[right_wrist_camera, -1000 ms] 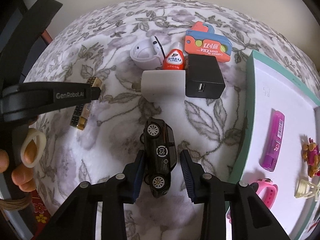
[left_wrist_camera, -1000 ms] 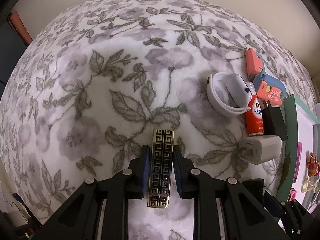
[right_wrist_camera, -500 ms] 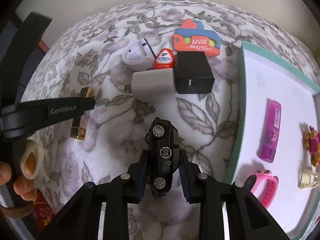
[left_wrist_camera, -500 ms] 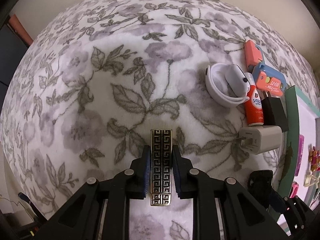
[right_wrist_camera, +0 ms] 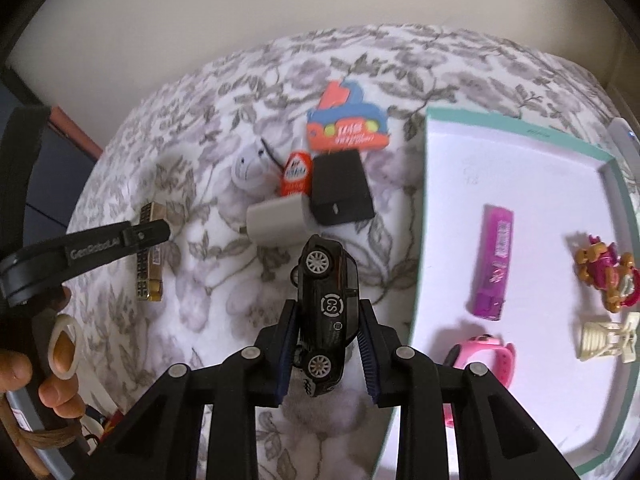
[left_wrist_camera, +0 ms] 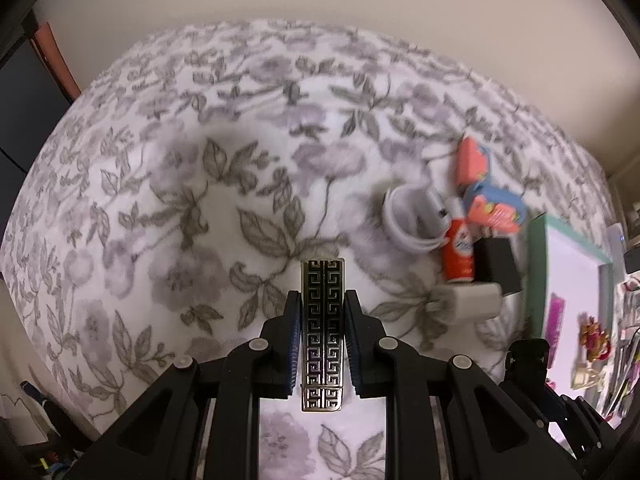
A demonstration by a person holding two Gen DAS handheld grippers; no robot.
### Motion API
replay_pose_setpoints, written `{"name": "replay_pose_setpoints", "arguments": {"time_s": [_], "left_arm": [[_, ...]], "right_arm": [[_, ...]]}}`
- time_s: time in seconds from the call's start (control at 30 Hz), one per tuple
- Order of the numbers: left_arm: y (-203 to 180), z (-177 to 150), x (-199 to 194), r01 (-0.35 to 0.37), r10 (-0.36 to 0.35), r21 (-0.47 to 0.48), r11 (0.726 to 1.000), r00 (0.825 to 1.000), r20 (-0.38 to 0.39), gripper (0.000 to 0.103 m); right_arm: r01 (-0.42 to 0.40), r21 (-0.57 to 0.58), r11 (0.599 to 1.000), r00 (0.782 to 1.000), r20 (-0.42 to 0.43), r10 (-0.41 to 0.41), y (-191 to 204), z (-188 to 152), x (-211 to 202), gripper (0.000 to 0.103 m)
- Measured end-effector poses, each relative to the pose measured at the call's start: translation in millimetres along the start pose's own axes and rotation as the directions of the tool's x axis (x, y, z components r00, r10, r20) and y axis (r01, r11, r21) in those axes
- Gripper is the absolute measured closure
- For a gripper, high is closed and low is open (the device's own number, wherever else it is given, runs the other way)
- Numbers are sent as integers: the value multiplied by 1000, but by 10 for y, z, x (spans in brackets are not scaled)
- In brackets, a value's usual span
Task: Organize rigid objects
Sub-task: 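Lift and carry the gold bar and toy car over the tray with both tools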
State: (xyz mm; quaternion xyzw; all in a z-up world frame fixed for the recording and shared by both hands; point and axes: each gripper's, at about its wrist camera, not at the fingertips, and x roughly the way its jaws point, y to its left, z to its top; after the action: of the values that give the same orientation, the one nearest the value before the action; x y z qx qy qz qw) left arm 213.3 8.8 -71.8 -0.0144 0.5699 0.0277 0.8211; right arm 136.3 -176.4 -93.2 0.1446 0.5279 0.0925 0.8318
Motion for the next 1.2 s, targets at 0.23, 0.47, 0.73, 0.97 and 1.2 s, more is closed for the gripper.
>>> {"name": "replay_pose_setpoints", "arguments": {"time_s": [0.23,0.47,0.73,0.97,1.2], "left_arm": [[-148,-19,-365,46,-49,28,999,994,101,82],[-506,-128,-605,108,-123,107,988,983,139,82],[-1091,-366,-696,176,-211,256,950,970,116,82],[-1541,-614,-677,220,-256,357,908,965,57,82],[-1862,-795,-579,225,-253,427,876,967,10,82]], "right_arm": [[37,44,998,997,60,-40,-149,115,-281,73],[70,124,990,993,91,-82,-483,160,-561,73],[87,257,962,985,121,-122,-1011,146,-885,73],[108,345,932,973,154,-169,-1384,71,-1186,73],[152,350,924,973,111,-202,-1535,11,-1157,73]]}}
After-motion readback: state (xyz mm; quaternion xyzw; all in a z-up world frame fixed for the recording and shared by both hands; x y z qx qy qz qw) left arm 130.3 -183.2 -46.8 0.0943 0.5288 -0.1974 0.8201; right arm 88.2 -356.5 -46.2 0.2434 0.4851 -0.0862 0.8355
